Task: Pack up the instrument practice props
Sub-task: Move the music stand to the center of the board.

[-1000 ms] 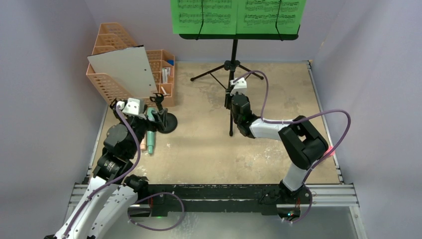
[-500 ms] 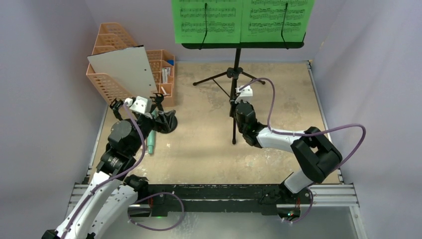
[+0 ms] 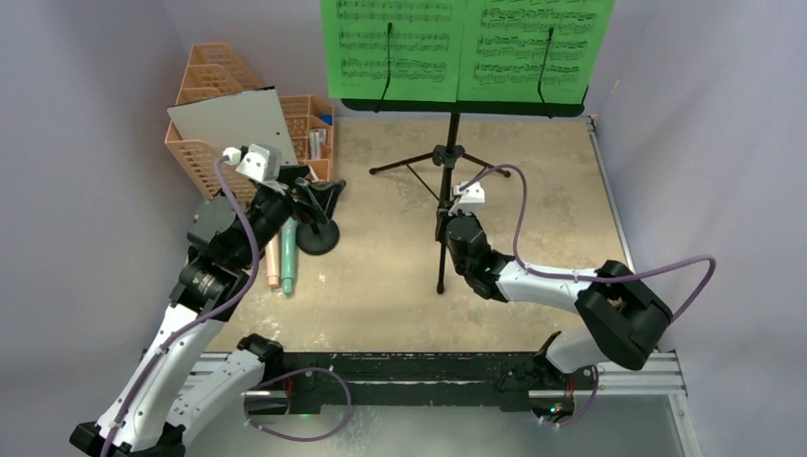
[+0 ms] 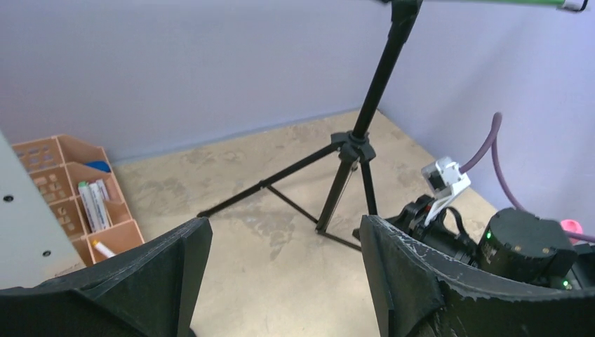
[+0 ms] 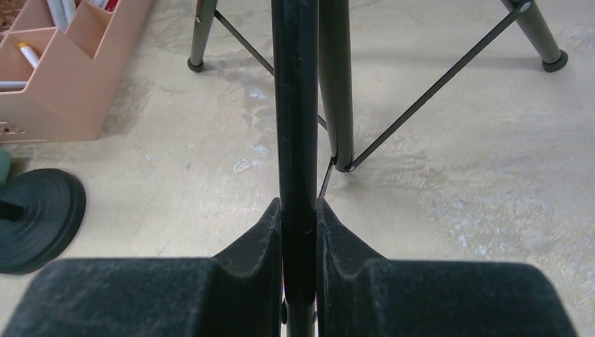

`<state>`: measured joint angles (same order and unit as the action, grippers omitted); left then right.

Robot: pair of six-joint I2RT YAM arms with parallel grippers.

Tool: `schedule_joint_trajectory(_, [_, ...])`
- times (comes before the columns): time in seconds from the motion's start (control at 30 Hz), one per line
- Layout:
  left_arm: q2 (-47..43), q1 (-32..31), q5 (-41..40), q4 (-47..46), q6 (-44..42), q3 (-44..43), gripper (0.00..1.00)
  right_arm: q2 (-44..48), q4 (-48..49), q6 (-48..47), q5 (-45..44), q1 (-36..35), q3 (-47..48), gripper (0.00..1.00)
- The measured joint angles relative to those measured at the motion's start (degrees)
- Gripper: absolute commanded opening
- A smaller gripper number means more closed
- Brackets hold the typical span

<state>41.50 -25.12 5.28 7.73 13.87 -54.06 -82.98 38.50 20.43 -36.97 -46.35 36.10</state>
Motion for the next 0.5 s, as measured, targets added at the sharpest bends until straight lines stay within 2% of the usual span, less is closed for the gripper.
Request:
schedule_joint_trajectory(0.1, [1.5, 0.0, 0.8, 0.1, 0.6, -2.8, 0.8, 1.7, -1.1, 1.1, 0.0, -0.7, -1.1, 0.03])
schedule_joint_trajectory(0.17, [2.8, 0.0, 0.9, 0.2, 0.6, -4.7, 0.8, 3.0, -1.8, 1.7, 0.1, -1.0, -2.0, 0.1])
schedule_joint_trajectory(0.3, [5.2, 0.0, 0.6, 0.3, 0.5, -8.0, 0.79, 6.6, -3.8, 2.2, 0.9, -1.4, -4.0, 0.4])
schedule_joint_trajectory(0.5, [9.6, 0.0, -1.3, 1.5, 0.0, -15.0, 0.79, 14.1, -10.3, 2.5, 3.8, -1.6, -4.7, 0.68])
